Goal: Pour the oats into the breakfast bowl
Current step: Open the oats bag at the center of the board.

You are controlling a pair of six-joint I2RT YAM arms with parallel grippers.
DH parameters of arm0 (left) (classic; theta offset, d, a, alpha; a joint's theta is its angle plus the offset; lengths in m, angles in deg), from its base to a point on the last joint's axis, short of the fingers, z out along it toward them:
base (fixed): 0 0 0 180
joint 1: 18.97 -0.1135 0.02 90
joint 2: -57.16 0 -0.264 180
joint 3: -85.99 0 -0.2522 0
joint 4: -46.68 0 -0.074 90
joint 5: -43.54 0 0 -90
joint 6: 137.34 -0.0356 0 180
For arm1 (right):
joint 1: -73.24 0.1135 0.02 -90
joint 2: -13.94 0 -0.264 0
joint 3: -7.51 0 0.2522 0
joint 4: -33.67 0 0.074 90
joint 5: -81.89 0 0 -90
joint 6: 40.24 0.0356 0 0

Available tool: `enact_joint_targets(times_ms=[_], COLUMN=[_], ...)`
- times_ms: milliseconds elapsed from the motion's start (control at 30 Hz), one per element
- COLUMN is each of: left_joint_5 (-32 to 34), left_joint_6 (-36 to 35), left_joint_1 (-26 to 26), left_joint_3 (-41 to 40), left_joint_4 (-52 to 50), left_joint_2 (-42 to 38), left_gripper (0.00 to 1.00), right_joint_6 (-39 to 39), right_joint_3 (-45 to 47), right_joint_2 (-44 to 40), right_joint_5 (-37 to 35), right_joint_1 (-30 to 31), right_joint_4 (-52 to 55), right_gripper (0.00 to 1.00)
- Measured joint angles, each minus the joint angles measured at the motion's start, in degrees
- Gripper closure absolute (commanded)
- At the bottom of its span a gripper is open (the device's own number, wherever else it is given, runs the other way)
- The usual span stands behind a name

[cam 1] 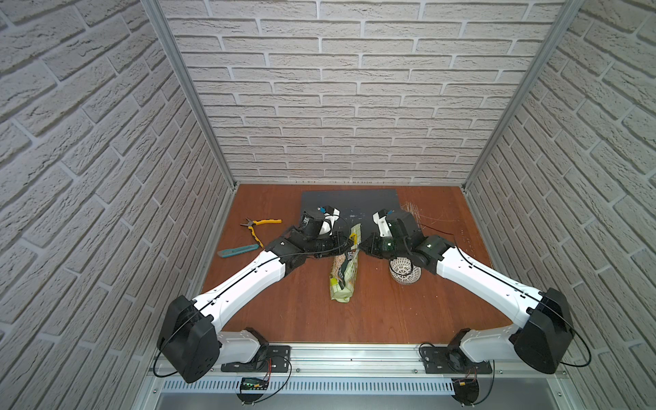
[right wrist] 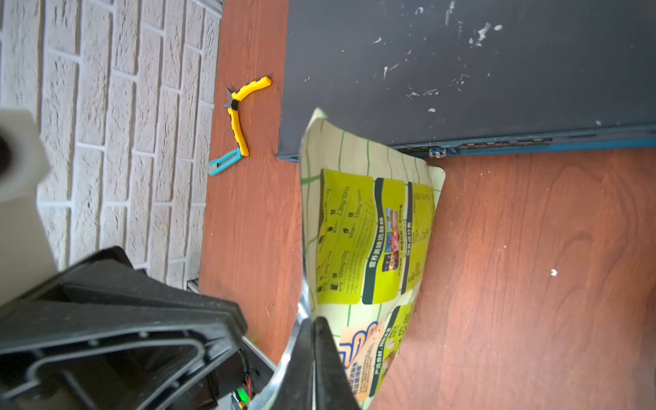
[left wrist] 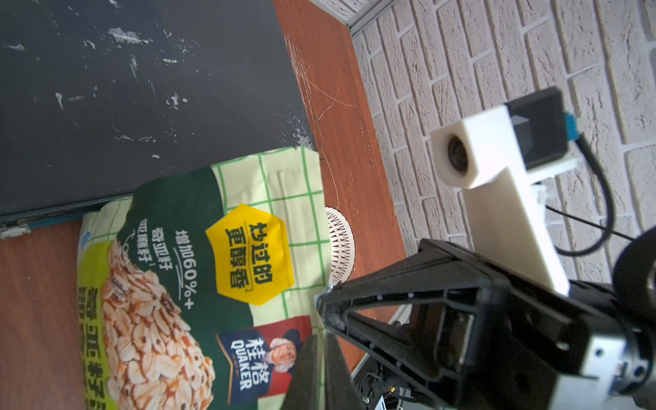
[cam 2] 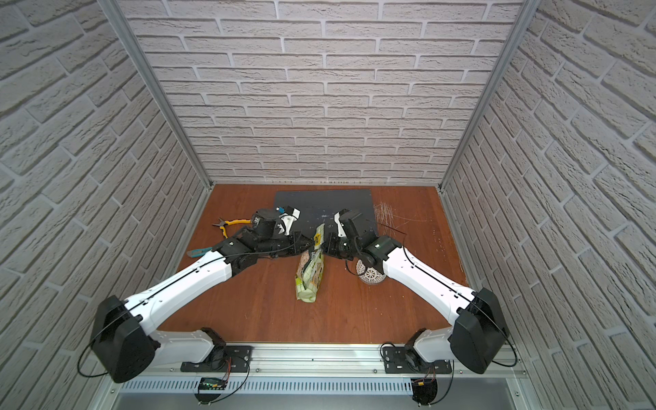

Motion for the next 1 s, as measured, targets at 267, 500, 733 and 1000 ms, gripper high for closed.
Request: enact_joint_targets(times_ms=[267, 500, 733, 1000], left_joint_5=[0.0, -0.2, -0.5, -0.7], left_joint_6=[-0.6, -0.9, -1.2, -1.5], left_joint_1=[0.0, 0.0, 0.0, 0.0], left_joint_3=[0.0, 0.1, 0.5, 0.6], left_joint_4=[-1.2, -2.3, -3.5, -4.0], left_joint_2=[-1.2, -1.7, -1.0, 1.0], left_gripper=[0.73, 0.72, 0.75, 0.85], right_joint_6=[1.9, 2.9, 3.3, 3.3], right_joint_3=[2.0, 3.3, 3.4, 3.4], right_joint_2=[-0.5, -0.5, -0.5, -0.5], right_joint_5=[2.9, 4.4, 4.5, 4.5], right_joint_1=[0.0, 0.0, 0.0, 0.0], right_joint_4=[-5.4, -8.5, -9.0, -9.0], right_gripper=[0.97, 0.97, 0.97, 0.97])
